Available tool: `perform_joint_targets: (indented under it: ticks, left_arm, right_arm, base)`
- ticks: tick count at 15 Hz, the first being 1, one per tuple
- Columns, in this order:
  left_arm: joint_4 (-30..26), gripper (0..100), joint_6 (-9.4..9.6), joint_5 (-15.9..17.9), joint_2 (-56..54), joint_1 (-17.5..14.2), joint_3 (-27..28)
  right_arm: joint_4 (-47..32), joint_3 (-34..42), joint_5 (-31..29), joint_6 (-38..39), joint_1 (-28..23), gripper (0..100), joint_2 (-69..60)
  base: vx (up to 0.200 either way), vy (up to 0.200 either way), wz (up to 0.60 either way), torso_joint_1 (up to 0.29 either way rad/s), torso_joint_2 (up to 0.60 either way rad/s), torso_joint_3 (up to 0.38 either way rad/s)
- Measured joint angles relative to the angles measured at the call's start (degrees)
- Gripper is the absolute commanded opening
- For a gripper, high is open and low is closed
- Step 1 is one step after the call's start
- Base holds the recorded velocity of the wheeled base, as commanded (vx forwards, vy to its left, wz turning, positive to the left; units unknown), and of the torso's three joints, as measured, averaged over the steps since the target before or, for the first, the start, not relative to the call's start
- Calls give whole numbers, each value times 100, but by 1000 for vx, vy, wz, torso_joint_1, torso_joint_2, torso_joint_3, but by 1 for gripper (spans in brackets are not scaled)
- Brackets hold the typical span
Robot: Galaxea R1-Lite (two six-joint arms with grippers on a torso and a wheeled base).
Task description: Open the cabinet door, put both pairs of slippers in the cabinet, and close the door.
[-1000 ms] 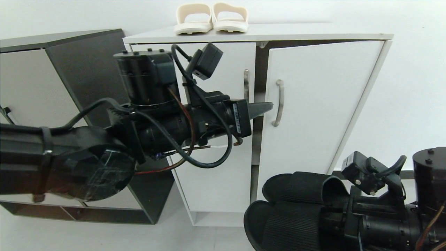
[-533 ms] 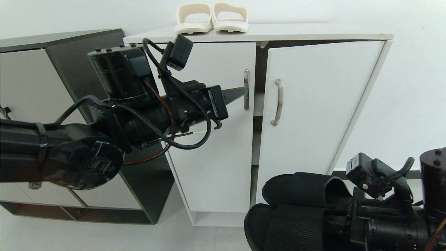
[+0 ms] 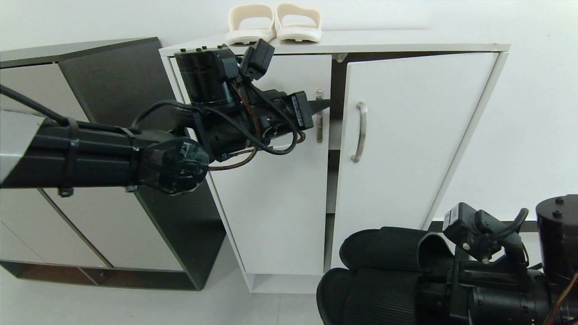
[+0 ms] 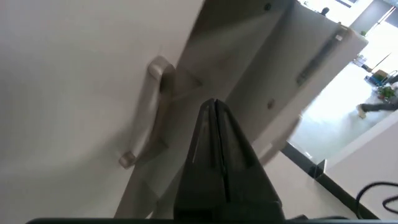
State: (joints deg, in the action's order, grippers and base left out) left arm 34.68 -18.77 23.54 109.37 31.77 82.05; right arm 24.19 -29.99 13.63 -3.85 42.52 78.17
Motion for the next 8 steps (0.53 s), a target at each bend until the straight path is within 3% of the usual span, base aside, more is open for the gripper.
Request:
perform_joint_targets:
  ticks: [4,8]
  left_arm:
    - [-371,0,-16,-1,289,76,532]
    - [-404,0,-13,-34,433,130,739]
  right_arm:
    - [26,11,2,-6,4,0,72]
    - [33,-22,-2,-2,74,0,155]
  base:
    - [0,0,0,0,0,0]
    - [0,0,0,0,0,0]
